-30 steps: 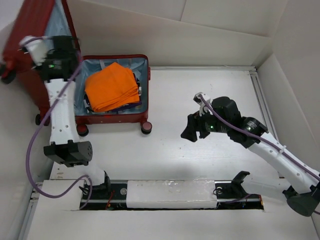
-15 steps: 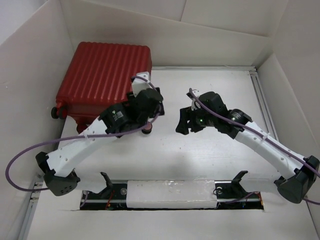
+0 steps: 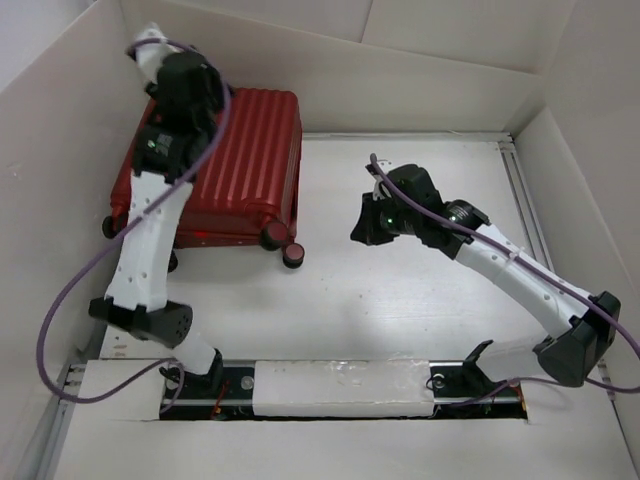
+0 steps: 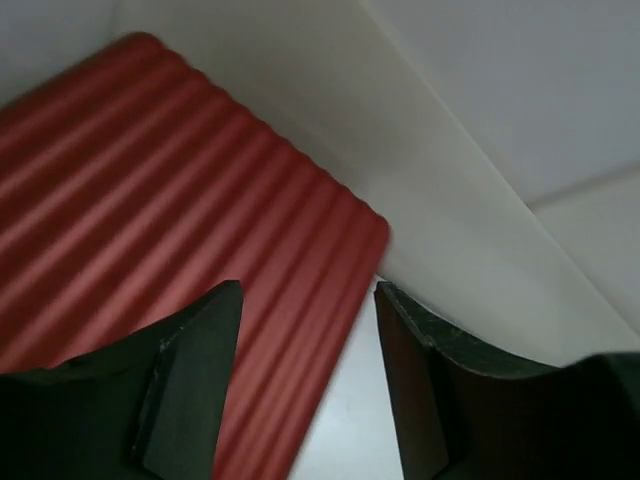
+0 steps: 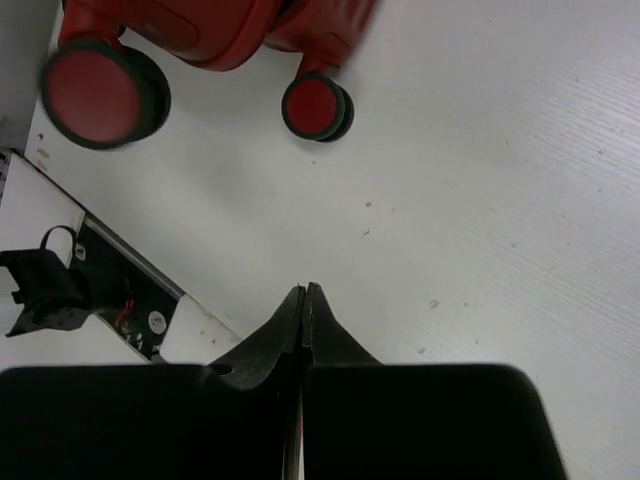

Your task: Pack the luggage

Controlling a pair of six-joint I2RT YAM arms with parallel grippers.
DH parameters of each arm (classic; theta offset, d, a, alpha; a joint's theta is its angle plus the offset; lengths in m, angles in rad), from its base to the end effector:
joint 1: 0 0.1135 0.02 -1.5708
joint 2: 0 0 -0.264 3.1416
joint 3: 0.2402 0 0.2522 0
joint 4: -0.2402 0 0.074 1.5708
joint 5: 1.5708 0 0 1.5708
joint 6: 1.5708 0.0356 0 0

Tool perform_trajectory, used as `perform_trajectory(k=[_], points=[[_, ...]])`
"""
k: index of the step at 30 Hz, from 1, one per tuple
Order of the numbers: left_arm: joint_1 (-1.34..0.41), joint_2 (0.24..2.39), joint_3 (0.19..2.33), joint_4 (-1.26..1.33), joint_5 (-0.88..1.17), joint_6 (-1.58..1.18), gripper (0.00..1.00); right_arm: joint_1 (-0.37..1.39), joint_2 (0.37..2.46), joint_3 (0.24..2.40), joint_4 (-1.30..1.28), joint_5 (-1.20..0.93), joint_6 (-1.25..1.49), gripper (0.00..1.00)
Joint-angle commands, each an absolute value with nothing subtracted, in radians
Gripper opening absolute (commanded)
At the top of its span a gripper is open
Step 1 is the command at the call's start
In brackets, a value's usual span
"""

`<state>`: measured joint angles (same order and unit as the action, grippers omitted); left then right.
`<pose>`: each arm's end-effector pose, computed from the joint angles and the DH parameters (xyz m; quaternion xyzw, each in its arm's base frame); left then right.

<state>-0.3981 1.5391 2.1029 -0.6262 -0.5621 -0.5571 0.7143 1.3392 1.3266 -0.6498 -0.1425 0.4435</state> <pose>0.2752 -0.0951 0.5525 -0.2449 0.6829 -0.1228 0.6771 0.2167 0.1946 0.3602 -0.1519 0.8839 0.2930 0.3313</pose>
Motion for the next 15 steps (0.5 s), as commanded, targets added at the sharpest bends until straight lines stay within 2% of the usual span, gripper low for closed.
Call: perform_trajectory(k=[1, 2, 6, 10, 15], points=[[-0.139, 1.624, 2.204, -0.644, -0.250, -0.623, 0.50, 0.704, 1.373, 1.411, -0.571, -0.140, 0.462, 0.00], [-0.020, 1.673, 2.229, -0.659, -0.177, -0.639, 0.49, 0.704, 1.384, 1.422, -0.558, -0.140, 0.462, 0.00], [0.254, 1.707, 2.153, -0.624, -0.054, -0.742, 0.44, 0.704, 1.448, 1.494, -0.531, -0.140, 0.483, 0.00], [0.354, 1.805, 2.209, -0.667, -0.123, -0.768, 0.43, 0.695, 1.537, 1.600, -0.522, -0.120, 0.503, 0.00], [0.422, 1.930, 2.215, -0.684, -0.044, -0.813, 0.42, 0.695, 1.592, 1.660, -0.522, -0.098, 0.512, 0.00]])
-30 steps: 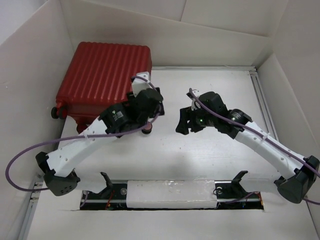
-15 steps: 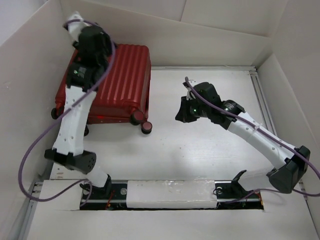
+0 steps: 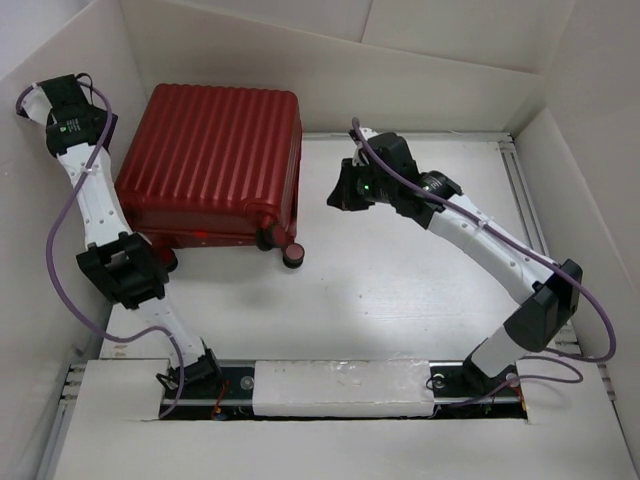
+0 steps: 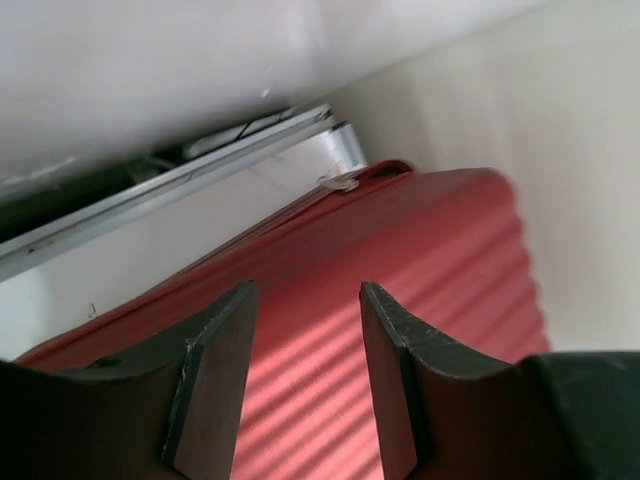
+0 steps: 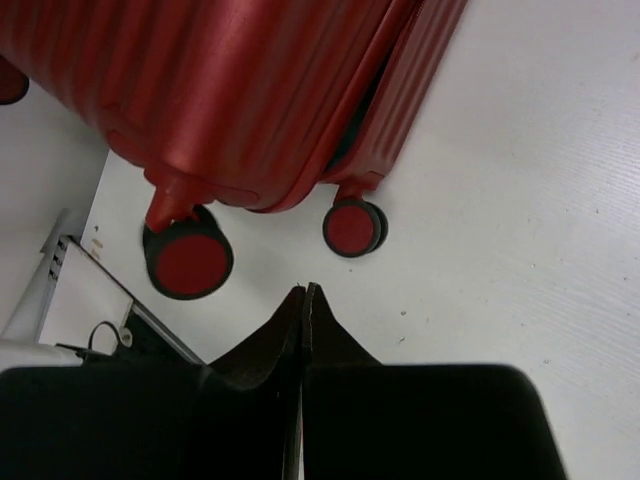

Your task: Pack the luggage

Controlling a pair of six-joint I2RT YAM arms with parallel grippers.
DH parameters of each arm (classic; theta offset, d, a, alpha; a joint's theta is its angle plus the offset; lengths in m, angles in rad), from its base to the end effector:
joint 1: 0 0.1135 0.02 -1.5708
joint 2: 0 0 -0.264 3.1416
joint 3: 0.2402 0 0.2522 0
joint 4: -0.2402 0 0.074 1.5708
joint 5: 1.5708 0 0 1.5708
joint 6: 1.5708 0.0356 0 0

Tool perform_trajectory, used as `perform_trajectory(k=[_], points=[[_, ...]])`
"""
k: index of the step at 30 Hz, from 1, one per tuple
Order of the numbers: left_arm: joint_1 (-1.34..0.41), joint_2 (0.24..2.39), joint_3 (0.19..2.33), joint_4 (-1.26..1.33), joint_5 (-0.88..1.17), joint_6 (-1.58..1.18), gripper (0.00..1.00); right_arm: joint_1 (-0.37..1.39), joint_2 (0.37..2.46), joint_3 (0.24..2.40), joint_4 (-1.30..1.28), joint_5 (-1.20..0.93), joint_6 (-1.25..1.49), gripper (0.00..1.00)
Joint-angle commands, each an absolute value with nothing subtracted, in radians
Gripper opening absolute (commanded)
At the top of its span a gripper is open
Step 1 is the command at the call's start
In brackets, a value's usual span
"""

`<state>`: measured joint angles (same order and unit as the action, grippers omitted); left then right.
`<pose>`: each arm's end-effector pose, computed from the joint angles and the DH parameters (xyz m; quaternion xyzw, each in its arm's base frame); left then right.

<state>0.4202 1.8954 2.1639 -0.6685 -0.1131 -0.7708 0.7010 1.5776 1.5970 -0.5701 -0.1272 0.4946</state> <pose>0.3866 0.1771 0.4440 -0.4926 0.6714 -0.0498 0.5514 0.2712 0.2348 0.3850 -0.1206 0.8631 0.3201 0.3715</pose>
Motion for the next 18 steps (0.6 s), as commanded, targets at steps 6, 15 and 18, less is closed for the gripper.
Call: perform_trajectory(k=[6, 15, 18], points=[[0.396, 1.991, 2.099, -0.657, 0.026, -0.749, 0.41, 0.677, 1.611, 1.660, -0.522, -0.060, 0.512, 0.00], [0.096, 1.742, 1.474, -0.410, 0.173, -0.704, 0.37, 0.554, 1.580, 1.661, -0.551, 0.034, 0.503, 0.42], [0.023, 1.640, 1.314, -0.362, 0.238, -0.716, 0.37, 0.439, 1.580, 1.671, -0.551, 0.035, 0.503, 0.53]])
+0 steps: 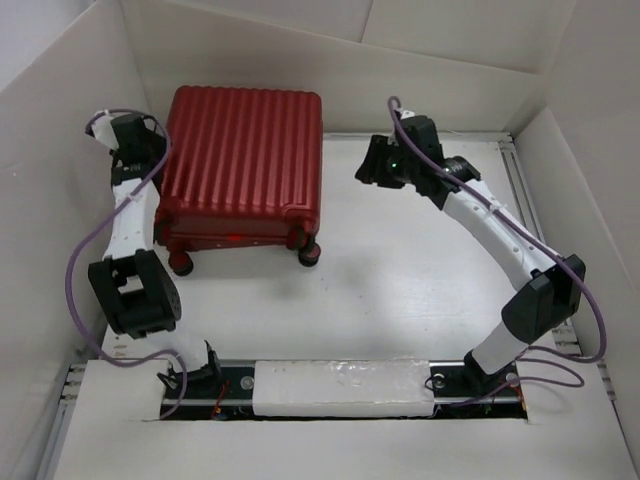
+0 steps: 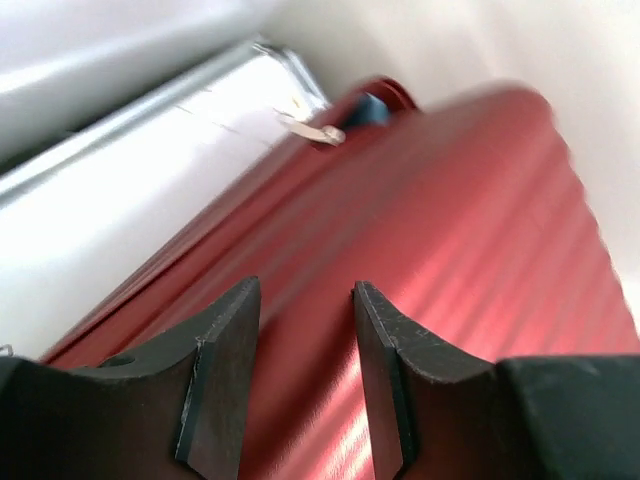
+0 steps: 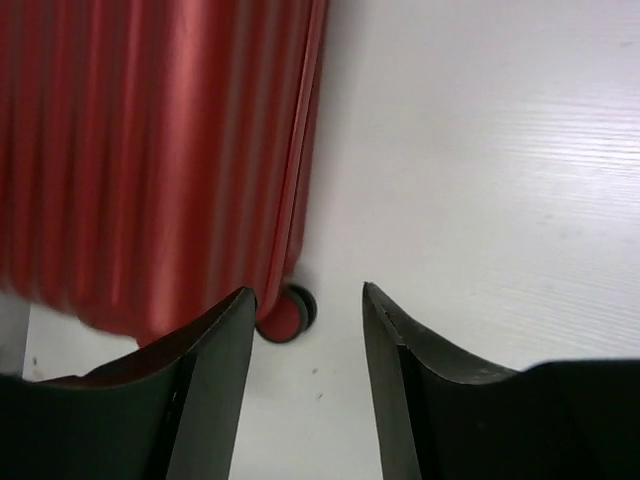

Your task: Pack the luggage

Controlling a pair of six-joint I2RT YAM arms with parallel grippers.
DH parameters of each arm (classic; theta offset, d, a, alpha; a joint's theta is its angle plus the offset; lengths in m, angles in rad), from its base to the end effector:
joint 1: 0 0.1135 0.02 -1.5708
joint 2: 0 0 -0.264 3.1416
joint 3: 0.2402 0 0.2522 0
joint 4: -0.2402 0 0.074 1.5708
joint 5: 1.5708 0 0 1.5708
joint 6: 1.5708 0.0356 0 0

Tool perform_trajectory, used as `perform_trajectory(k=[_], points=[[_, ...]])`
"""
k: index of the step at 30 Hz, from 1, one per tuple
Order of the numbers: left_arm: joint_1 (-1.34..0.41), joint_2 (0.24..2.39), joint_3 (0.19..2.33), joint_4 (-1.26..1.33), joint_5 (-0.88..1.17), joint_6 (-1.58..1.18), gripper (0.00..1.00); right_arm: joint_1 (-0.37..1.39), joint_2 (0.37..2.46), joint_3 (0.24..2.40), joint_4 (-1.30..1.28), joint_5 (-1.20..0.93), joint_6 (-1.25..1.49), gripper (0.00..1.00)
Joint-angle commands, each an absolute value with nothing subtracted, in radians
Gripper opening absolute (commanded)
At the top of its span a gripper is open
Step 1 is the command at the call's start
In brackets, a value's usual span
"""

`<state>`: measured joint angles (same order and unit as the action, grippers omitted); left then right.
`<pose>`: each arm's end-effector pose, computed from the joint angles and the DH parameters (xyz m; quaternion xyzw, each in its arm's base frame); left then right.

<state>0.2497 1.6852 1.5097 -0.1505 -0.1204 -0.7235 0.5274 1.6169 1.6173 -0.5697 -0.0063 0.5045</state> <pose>0.3918 0.1043 0.3571 -0.4102 0.7005 -0.0891 0.5771 0.3191 0.1861 0.3782 -0.0115 0.8771 0.2393 0.4162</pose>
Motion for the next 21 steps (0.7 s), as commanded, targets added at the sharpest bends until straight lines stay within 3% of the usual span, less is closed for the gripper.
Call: perform_trajectory(k=[1, 5, 7, 13, 17, 18, 21], points=[[0.008, 1.611, 1.277, -0.362, 0.238, -0.716, 0.37, 0.413, 1.594, 1.671, -0.551, 0.035, 0.515, 0.53], [0.008, 1.441, 1.131, -0.353, 0.299, -0.738, 0.37, 0.297, 1.664, 1.683, -0.541, -0.024, 0.546, 0.53], [-0.027, 1.340, 1.054, -0.324, 0.381, -0.759, 0.39, 0.264, 1.709, 1.712, -0.541, -0.063, 0.557, 0.47], [-0.189, 1.238, 1.116, -0.408, 0.399, -0.796, 0.41, 0.202, 1.799, 1.827, -0.558, -0.072, 0.546, 0.51], [-0.154, 1.209, 1.351, -0.592, 0.148, -0.666, 0.48, 0.160, 1.922, 1.956, -0.641, -0.049, 0.526, 0.53], [-0.135, 1.209, 1.443, -0.651, -0.006, -0.648, 0.49, 0.149, 1.937, 1.983, -0.650, -0.049, 0.526, 0.53], [-0.089, 1.256, 1.528, -0.667, -0.193, -0.604, 0.53, 0.140, 1.957, 2.002, -0.704, -0.025, 0.526, 0.52]])
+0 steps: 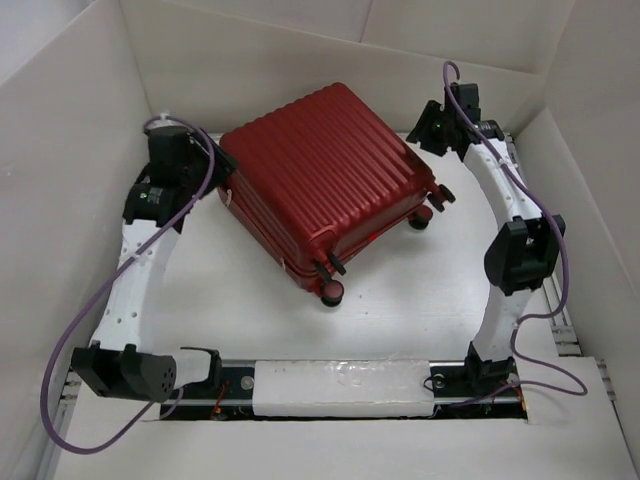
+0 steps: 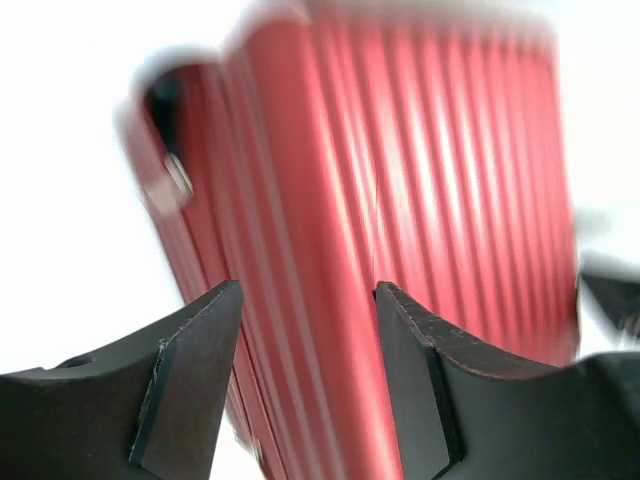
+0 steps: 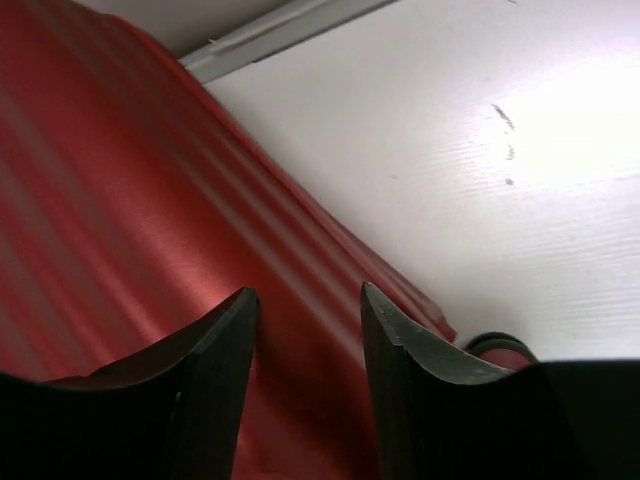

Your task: Pack the luggage

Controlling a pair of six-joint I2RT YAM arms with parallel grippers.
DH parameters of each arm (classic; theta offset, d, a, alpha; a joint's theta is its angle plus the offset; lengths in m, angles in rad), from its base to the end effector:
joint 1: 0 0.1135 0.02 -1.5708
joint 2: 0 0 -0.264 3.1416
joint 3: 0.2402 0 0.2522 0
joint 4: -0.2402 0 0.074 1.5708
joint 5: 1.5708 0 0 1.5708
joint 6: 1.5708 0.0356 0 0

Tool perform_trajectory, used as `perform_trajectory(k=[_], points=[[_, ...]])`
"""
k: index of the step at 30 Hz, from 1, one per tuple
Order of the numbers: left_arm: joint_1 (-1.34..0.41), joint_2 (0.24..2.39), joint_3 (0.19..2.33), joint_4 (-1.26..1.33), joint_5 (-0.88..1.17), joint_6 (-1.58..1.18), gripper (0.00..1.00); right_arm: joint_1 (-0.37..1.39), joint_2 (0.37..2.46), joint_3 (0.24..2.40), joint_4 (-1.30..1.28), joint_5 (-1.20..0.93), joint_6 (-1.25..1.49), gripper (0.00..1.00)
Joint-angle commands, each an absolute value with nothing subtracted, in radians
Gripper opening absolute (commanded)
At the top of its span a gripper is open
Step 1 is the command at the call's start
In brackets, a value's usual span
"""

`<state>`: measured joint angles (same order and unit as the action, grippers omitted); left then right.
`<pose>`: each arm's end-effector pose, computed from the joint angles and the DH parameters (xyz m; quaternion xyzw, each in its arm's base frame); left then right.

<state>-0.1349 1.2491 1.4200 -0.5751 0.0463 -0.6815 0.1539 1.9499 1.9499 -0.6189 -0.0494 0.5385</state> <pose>0.2658 -0.0377 0.4217 -0.2129 0.8069 -0.2363 0.4977 0.4463 0.0710 0.3552 0.1587 0.8744 0.1761 0.4234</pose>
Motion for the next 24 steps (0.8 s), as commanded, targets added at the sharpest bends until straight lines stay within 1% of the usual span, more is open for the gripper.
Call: perform_trajectory(k=[1, 2, 3, 4, 5, 6, 7, 8, 10, 11, 12, 13, 14, 15, 17, 18, 20, 22, 24], points=[[-0.063, 1.268, 1.542, -0.651, -0.167, -0.604, 0.53, 0.140, 1.941, 1.993, -0.704, -0.011, 0.526, 0.51], [-0.040, 1.281, 1.542, -0.576, -0.128, -0.604, 0.55, 0.140, 1.916, 1.933, -0.687, -0.011, 0.526, 0.49], [-0.019, 1.298, 1.542, -0.546, -0.097, -0.604, 0.55, 0.140, 1.842, 1.898, -0.646, 0.000, 0.526, 0.48], [0.010, 1.349, 1.575, -0.520, -0.054, -0.638, 0.58, 0.140, 1.795, 1.863, -0.625, 0.014, 0.526, 0.48], [0.011, 1.383, 1.600, -0.494, -0.054, -0.638, 0.60, 0.140, 1.745, 1.823, -0.599, 0.027, 0.526, 0.48], [0.011, 1.423, 1.636, -0.476, -0.054, -0.652, 0.60, 0.140, 1.696, 1.746, -0.575, 0.028, 0.526, 0.48], [0.011, 1.515, 1.682, -0.476, -0.054, -0.664, 0.61, 0.140, 1.604, 1.715, -0.557, 0.028, 0.526, 0.48], [0.029, 1.563, 1.791, -0.476, -0.023, -0.675, 0.61, 0.140, 1.562, 1.689, -0.557, 0.028, 0.526, 0.47], [0.049, 1.652, 1.882, -0.460, 0.017, -0.722, 0.61, 0.140, 1.452, 1.612, -0.567, 0.054, 0.546, 0.37], [0.075, 1.730, 1.944, -0.447, 0.053, -0.748, 0.61, 0.130, 1.419, 1.583, -0.568, 0.054, 0.566, 0.32], [0.086, 1.765, 1.963, -0.427, 0.070, -0.768, 0.61, 0.120, 1.389, 1.554, -0.583, 0.043, 0.575, 0.24], [0.098, 1.802, 1.982, -0.395, 0.086, -0.810, 0.60, 0.120, 1.359, 1.498, -0.597, 0.043, 0.575, 0.05], [0.124, 1.881, 2.002, -0.394, 0.106, -0.830, 0.59, 0.120, 1.298, 1.468, -0.624, 0.043, 0.590, 0.00], [0.133, 1.920, 2.049, -0.394, 0.151, -0.842, 0.58, 0.120, 1.267, 1.438, -0.633, 0.043, 0.591, 0.00], [0.143, 2.001, 2.115, -0.416, 0.152, -0.851, 0.56, 0.120, 1.177, 1.343, -0.653, 0.063, 0.600, 0.00], [0.143, 2.076, 2.188, -0.431, 0.152, -0.851, 0.56, 0.120, 1.151, 1.315, -0.653, 0.063, 0.600, 0.00], [0.143, 2.138, 2.236, -0.440, 0.169, -0.841, 0.56, 0.129, 1.114, 1.234, -0.653, 0.074, 0.600, 0.00], [0.143, 2.226, 2.304, -0.440, 0.242, -0.827, 0.55, 0.138, 1.114, 1.194, -0.664, 0.046, 0.600, 0.00], [0.129, 2.275, 2.336, -0.431, 0.288, -0.816, 0.55, 0.138, 1.172, 1.149, -0.646, -0.017, 0.600, 0.00]])
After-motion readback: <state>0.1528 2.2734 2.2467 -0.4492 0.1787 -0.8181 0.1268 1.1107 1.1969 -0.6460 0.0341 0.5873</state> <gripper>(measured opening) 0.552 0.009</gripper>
